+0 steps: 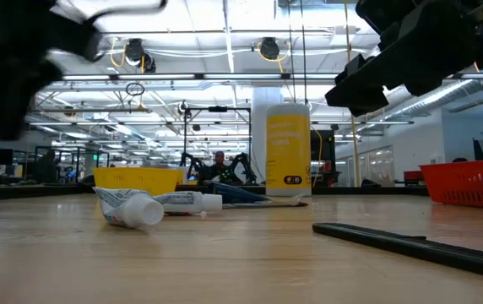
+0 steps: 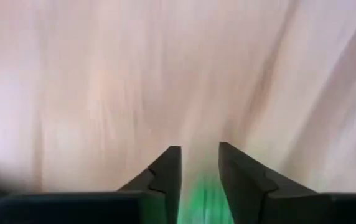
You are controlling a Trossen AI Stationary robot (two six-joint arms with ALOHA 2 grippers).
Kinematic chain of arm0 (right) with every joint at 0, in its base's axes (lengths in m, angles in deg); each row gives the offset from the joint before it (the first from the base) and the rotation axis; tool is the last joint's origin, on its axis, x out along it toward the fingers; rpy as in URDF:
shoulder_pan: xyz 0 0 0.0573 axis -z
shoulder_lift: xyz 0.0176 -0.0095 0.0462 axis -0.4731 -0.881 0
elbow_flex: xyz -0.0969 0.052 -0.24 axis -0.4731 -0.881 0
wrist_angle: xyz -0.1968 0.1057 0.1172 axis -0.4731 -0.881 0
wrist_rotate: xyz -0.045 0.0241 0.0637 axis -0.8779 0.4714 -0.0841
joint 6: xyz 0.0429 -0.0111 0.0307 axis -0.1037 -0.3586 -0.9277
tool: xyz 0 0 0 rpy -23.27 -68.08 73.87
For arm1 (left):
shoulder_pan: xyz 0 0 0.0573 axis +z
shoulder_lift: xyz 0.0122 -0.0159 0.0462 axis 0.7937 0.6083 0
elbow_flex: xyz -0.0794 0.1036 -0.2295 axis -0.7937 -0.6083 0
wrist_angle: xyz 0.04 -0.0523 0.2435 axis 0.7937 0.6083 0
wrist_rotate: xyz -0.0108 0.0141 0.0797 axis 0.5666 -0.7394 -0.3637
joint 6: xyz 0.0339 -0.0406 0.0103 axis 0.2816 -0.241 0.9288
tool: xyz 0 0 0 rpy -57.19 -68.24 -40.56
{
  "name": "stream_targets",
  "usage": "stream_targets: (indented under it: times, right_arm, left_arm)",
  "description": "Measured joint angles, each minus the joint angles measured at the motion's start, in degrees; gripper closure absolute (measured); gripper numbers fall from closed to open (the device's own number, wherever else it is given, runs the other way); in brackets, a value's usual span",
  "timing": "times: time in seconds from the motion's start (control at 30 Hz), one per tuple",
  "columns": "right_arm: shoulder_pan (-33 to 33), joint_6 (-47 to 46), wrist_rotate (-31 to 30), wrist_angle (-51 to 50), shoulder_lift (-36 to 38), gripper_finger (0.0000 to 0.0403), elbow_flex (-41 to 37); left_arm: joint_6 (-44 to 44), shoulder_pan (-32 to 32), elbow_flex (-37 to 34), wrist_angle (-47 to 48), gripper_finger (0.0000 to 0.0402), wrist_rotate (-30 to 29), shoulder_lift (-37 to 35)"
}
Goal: Pick & Place Travel size toiletries
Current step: Put the blue shave cream into the blue bin
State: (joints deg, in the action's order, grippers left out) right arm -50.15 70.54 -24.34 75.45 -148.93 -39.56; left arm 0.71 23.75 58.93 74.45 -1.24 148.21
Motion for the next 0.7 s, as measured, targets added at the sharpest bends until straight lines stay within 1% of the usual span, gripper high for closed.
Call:
stream_targets:
  times: [0.1,0.17,0.23,0.27,0.37,0.43,0.5,0.57,0.63,0.7]
  right_arm:
    - [0.0,1.48,-0.4,0.97,0.0,0.0206,-1.15]
    - [0.0,2.35,-1.83,2.84,0.0,0.0206,-2.02]
    - [0.0,2.92,-3.15,5.61,0.0,0.0206,-3.19]
    - [0.01,3.25,-3.19,6.99,0.0,0.0206,-3.87]
    - [0.02,4.32,-3.1,11.58,0.0,0.0206,-5.94]
    - [0.02,4.34,-3.05,14.0,0.0,0.0206,-7.06]
    - [0.04,4.34,-3.04,15.75,0.0,0.0206,-8.03]
    - [0.04,4.34,-3.04,17.11,0.0,0.0206,-8.63]
    - [0.04,4.34,-3.04,17.43,0.0,0.0206,-8.87]
    - [0.04,4.3,-3.02,17.3,0.0,0.0206,-8.91]
  left_arm:
    - [0.74,-0.09,-0.11,-11.94,0.0318,-14.9,-0.19]
    - [2.61,0.11,-1.01,-21.98,0.0328,-24.59,-0.19]
    - [4.81,1.1,-2.43,-32.87,0.0336,-31.1,0.35]
    - [7.19,1.74,-3.35,-37.82,0.0339,-32.64,0.59]
    - [17.45,4.7,-6.21,-51.65,0.0336,-33.27,0.66]
    - [21.77,7.45,-8.16,-58.95,0.0322,-32.67,0.58]
    - [24.38,10.92,-10.12,-64.28,0.0296,-30.34,0.68]
    - [25.24,14.69,-11.76,-69.12,0.0263,-25.75,0.68]
    - [24.11,18.34,-13.41,-73.52,0.0224,-21.0,1.42]
    - [21.37,21.04,-14.44,-74.62,0.0188,-18.85,2.67]
